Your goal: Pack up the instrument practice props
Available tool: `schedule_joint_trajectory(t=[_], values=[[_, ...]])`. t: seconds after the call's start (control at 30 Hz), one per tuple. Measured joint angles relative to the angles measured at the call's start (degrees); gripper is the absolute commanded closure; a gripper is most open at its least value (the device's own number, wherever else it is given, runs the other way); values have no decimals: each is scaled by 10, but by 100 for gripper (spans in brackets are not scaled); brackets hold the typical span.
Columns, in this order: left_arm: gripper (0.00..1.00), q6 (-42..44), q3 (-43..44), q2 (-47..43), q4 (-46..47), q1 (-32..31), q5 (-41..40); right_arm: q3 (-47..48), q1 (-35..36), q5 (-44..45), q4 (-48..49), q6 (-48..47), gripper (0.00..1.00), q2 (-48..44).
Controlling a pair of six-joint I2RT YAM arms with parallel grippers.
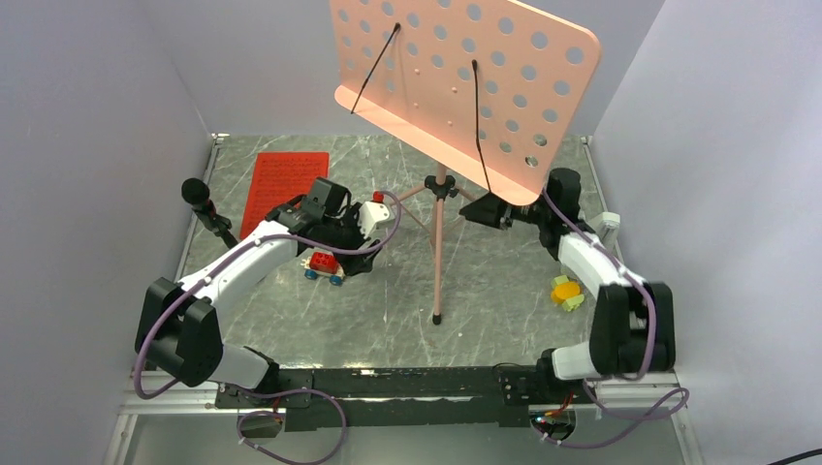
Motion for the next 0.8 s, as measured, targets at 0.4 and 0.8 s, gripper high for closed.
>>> schedule_joint_trajectory(t=[0.4,0.8], values=[[23,13,0,-19,-31,-2,-20,78,19,-142,195,286,42,127],[23,15,0,-19,-34,-2,-22,113,37,-144,244,336,92,157]])
